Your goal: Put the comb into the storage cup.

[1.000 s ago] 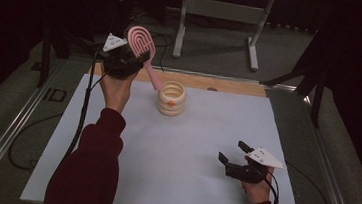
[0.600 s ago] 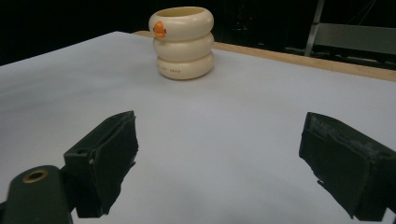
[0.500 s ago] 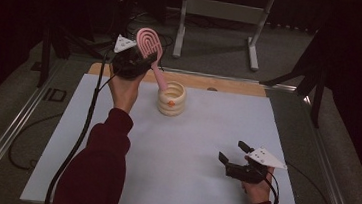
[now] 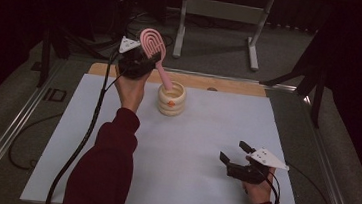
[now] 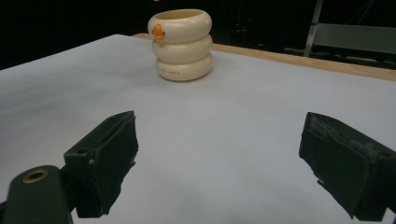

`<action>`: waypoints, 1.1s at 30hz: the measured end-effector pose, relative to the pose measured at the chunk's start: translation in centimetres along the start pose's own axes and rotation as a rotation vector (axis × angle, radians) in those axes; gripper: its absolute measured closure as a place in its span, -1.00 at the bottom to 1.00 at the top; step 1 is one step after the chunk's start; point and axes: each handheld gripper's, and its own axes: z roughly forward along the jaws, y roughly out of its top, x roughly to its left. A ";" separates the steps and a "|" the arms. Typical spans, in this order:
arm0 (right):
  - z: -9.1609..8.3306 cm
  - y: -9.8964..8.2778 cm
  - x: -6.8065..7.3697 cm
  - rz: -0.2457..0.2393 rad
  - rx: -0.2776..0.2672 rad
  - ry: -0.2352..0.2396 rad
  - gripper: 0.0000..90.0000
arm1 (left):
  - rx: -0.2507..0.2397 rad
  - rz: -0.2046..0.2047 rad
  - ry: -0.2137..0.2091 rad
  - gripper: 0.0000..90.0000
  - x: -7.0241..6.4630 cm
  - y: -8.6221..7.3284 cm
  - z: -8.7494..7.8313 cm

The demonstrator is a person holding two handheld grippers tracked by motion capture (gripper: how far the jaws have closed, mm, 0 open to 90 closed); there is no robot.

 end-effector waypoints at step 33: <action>0.2 -0.1 -0.1 0.013 -0.001 0.009 -0.75 | 0.058 0.048 0.032 0.43 -1.2 -1.6 2.8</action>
